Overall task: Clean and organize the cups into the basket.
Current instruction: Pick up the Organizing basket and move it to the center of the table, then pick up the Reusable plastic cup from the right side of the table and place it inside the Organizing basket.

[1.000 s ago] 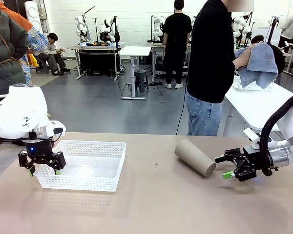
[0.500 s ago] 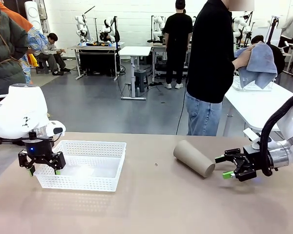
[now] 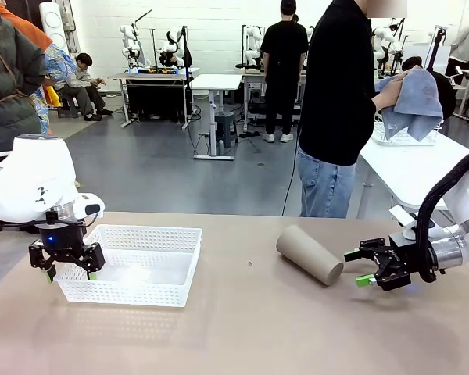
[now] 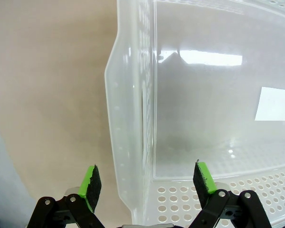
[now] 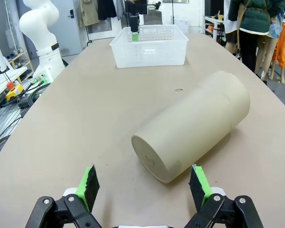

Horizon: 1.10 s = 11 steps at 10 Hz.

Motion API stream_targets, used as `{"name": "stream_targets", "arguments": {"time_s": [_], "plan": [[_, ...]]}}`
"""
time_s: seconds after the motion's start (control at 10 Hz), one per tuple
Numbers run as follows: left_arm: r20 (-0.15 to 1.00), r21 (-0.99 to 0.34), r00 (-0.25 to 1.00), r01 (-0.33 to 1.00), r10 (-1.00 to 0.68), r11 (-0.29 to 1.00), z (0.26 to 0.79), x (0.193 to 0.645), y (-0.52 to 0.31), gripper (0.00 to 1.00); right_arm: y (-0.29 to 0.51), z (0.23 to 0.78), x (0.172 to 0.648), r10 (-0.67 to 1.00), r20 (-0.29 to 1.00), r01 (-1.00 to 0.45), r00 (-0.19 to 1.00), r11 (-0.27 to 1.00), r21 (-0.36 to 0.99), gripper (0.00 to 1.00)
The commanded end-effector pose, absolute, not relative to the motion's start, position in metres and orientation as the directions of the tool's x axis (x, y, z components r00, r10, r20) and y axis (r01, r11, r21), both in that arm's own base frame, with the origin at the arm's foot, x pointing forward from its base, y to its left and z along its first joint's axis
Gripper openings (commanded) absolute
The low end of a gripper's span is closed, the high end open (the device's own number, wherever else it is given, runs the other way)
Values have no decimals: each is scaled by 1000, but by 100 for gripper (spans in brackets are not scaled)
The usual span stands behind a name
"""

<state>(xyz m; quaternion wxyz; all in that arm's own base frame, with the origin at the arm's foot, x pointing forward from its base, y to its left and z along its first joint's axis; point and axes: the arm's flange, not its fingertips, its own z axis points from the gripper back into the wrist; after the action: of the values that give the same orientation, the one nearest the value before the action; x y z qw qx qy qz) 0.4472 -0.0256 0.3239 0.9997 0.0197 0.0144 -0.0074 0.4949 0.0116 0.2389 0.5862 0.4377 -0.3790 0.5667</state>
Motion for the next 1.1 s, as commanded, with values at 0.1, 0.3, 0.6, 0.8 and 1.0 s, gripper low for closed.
{"name": "stream_targets", "arguments": {"time_s": [0.1, 0.3, 0.6, 0.8, 1.0], "plan": [[-11, 63, 1000, -12, 12, 998, 320, 449, -25, 100, 10, 238, 499, 339, 937, -995, 87, -23, 100, 100], [-11, 64, 1000, -11, 12, 998, 320, 449, -24, 100, 10, 238, 499, 340, 936, -995, 87, -23, 101, 100], [-13, 65, 1000, -10, 11, 998, 319, 450, -24, 100, 9, 238, 499, 340, 936, -995, 89, -23, 102, 100], [-13, 66, 1000, -9, 10, 998, 319, 450, -24, 100, 9, 238, 499, 341, 936, -995, 88, -22, 102, 100], [-13, 68, 1000, -9, 10, 998, 319, 450, -24, 100, 9, 238, 499, 341, 936, -995, 88, -22, 102, 100]]}}
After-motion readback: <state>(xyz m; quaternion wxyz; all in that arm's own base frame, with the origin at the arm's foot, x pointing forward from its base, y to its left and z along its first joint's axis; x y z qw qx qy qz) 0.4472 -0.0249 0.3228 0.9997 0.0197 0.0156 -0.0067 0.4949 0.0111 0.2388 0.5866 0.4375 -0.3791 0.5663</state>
